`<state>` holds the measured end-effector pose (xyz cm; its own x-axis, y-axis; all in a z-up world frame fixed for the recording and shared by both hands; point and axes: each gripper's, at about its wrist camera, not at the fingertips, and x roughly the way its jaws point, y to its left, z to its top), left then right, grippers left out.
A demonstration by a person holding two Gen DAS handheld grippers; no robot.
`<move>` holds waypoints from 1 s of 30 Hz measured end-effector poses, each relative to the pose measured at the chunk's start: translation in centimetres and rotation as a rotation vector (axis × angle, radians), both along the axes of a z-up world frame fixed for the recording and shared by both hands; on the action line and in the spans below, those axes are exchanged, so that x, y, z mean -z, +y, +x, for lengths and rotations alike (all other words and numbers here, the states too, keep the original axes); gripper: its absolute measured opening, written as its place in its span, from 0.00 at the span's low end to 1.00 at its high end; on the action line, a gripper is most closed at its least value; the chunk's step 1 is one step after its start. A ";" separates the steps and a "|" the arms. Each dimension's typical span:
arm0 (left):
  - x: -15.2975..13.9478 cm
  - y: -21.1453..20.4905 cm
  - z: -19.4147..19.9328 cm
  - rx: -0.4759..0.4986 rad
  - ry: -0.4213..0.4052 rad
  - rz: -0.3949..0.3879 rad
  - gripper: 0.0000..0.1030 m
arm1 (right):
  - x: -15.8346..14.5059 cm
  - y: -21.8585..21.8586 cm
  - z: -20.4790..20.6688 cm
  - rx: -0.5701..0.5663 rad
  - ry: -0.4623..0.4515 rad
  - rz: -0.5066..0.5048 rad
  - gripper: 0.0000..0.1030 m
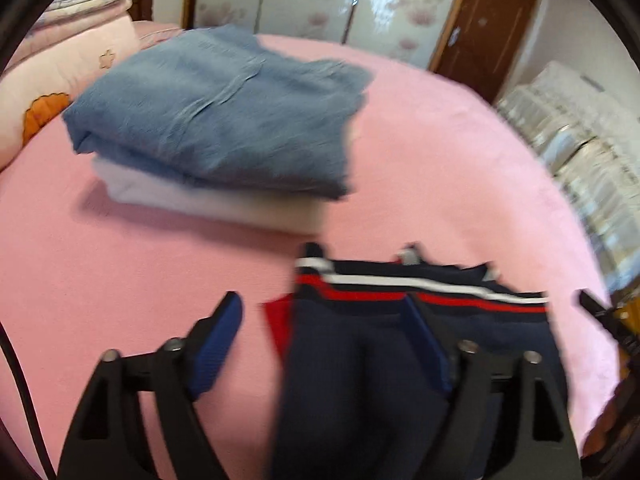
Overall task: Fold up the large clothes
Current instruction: 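Lay the hem over the collar, press flat, and open both tools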
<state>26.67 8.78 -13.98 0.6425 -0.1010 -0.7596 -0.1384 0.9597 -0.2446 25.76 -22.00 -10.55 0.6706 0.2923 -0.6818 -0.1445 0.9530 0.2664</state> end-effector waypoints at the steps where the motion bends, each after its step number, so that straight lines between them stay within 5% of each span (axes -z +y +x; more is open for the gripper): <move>1: -0.3 -0.9 0.0 0.019 -0.004 -0.026 0.85 | -0.3 1.1 -0.1 -0.029 0.001 0.007 0.07; 5: 0.1 -3.4 0.6 0.077 0.011 -0.084 0.85 | 0.1 5.3 -0.2 -0.125 0.017 0.034 0.07; 8: 1.9 -4.7 1.4 0.079 0.061 -0.044 0.85 | 2.3 7.3 0.7 -0.155 0.062 0.006 0.07; 11: 4.9 -4.3 2.1 0.077 0.153 0.053 0.85 | 4.7 6.1 1.6 -0.072 0.085 -0.119 0.06; 13: 5.6 -3.7 1.7 0.117 0.137 0.021 0.85 | 5.7 2.9 1.7 0.045 0.075 -0.180 0.04; 17: 5.4 -4.4 1.3 0.153 0.121 0.071 0.85 | 7.0 -2.6 1.5 0.062 0.132 0.004 0.00; 22: 5.3 -4.7 1.8 0.131 0.140 0.076 0.86 | 6.4 -0.2 1.2 0.065 0.112 -0.113 0.02; 30: 3.7 -4.8 1.5 0.128 0.161 0.067 0.86 | 6.0 -1.9 1.0 0.124 0.163 0.018 0.02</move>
